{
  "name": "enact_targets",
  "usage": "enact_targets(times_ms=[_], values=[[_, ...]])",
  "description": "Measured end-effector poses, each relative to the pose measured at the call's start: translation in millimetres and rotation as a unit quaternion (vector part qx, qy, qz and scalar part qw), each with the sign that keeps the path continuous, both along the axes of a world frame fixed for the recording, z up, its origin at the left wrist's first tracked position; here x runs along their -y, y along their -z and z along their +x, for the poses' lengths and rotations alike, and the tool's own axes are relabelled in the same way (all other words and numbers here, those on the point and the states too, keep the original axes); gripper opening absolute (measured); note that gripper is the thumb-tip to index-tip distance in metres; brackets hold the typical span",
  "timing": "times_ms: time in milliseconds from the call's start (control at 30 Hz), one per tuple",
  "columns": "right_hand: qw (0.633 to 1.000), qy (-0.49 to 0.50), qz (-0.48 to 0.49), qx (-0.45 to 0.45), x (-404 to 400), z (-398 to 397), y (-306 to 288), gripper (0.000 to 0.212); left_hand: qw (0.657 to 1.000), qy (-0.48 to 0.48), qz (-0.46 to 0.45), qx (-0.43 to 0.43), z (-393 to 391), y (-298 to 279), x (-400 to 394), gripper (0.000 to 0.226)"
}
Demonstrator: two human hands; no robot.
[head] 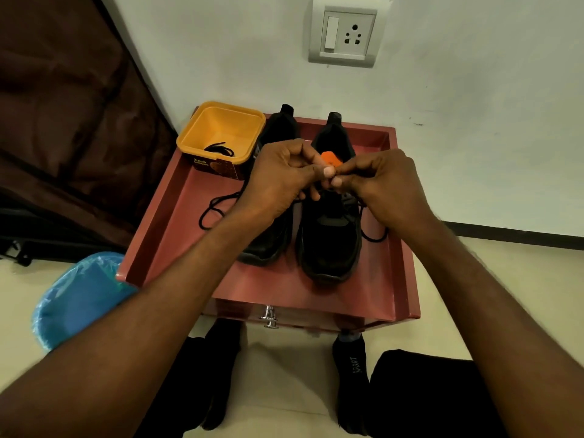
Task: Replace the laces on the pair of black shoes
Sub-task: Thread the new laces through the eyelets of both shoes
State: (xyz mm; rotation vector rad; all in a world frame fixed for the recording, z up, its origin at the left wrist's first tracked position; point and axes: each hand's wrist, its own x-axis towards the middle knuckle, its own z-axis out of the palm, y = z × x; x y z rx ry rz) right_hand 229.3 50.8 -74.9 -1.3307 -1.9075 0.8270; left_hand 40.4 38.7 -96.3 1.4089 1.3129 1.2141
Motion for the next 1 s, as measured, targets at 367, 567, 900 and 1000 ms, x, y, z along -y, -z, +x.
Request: enact_targets(times_ms=[367,567,900,1000], values=[[0.989,0.055,-0.007,0.136,-1,1,13,0.015,0.924,0.032,0.067,-0.375,-2,12,-9,0.053],[0.978,0.069,0.029,0.195,3,-7,17,0.020,0.937,0.027,0.058,-0.345,-3,18,-11,0.052],[0.970,0.088,0.039,0.225,7,-15,21,0.022,0.946,0.014,0.052,-0.320,-5,21,-8,0.051],[0.971,0.088,0.037,0.218,7,-17,22,0.023,0.948,0.013,0.056,-0.312,-5,21,-8,0.049]])
